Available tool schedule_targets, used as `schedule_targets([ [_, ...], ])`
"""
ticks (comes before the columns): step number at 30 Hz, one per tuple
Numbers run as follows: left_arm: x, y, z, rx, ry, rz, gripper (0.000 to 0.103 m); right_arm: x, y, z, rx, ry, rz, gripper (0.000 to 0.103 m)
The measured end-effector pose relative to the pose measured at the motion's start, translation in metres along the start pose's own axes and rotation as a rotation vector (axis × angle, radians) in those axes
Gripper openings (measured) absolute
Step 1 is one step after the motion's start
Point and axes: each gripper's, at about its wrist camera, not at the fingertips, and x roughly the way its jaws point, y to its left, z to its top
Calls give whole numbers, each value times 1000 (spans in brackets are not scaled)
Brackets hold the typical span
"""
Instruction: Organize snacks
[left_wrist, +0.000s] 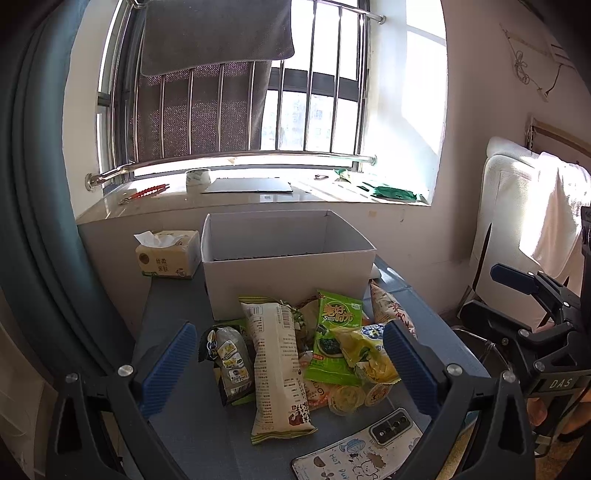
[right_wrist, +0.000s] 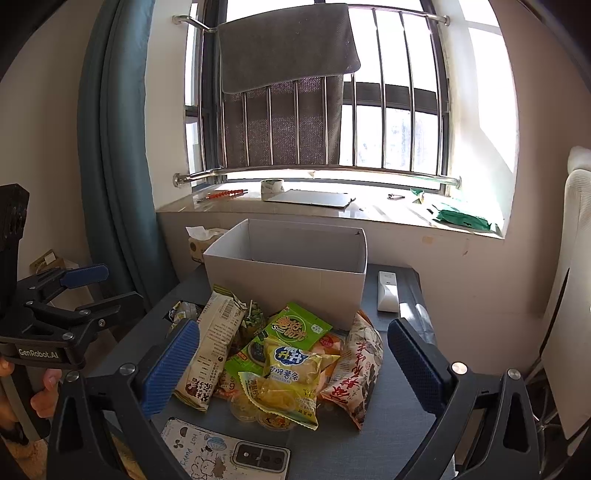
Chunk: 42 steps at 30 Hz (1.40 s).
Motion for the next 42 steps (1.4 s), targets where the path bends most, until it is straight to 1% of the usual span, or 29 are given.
schedule_targets([
  [42, 2, 2, 0, -14, 10, -1, 103, 3, -3, -3, 19, 12, 14, 103],
])
